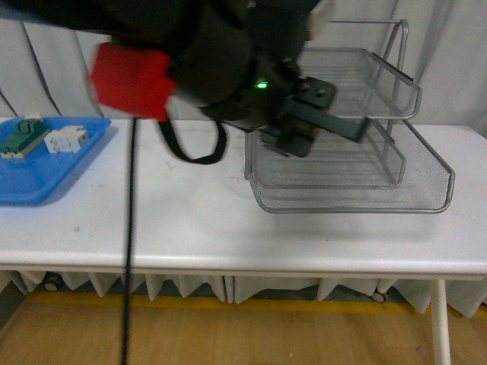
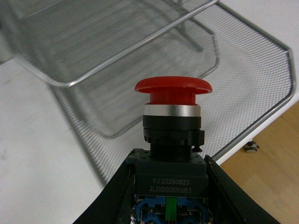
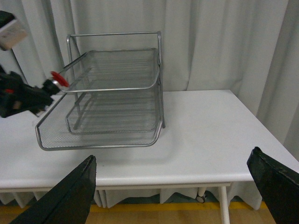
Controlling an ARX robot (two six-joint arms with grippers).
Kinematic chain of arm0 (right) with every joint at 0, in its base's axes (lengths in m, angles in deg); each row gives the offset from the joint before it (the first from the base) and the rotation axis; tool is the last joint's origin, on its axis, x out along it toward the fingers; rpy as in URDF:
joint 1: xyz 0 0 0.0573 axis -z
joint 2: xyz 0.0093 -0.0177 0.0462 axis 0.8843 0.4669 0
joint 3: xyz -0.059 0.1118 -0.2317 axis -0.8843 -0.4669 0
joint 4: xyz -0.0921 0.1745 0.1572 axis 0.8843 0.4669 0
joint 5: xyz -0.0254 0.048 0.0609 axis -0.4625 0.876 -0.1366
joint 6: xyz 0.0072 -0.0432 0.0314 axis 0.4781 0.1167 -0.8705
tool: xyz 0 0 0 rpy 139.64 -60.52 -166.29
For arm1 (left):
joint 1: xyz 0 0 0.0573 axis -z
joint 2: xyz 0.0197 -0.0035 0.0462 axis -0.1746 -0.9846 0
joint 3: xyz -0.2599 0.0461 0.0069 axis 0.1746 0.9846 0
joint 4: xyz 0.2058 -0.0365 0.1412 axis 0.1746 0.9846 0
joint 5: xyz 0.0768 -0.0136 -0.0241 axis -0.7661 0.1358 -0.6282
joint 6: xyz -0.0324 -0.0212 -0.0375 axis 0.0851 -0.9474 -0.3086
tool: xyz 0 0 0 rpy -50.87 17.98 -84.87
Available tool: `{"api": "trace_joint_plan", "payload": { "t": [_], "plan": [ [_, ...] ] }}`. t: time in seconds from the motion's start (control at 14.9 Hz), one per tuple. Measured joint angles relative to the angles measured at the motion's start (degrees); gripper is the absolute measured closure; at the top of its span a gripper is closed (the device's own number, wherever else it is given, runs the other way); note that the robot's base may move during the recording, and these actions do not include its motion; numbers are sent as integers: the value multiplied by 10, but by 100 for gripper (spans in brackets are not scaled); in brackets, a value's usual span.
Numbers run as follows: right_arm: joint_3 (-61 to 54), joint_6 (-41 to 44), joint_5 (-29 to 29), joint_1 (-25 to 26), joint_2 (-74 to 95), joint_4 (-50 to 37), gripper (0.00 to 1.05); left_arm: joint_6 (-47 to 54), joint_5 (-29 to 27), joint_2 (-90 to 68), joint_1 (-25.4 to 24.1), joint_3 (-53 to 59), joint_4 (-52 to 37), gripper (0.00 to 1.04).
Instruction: Place button on rack with both arms
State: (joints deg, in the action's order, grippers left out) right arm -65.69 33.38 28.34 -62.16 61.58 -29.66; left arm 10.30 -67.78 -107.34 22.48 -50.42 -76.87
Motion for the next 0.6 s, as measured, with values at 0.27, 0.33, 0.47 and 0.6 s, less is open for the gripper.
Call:
{"api": "trace_joint_plan", "payload": {
  "t": [0.27,0.33,0.47,0.6],
  "plan": [
    [0,0,0,0,0,0,6,15,-2,-151,22,-204,99,69],
    [0,0,0,0,0,0,6,15,1,-181,22,-245,122,69],
    [0,0,0,0,0,0,6,19,-11,-243,22,-339,169,69],
    [0,0,0,0,0,0,6,25,-14,-288,22,-402,207,69]
  ]
}}
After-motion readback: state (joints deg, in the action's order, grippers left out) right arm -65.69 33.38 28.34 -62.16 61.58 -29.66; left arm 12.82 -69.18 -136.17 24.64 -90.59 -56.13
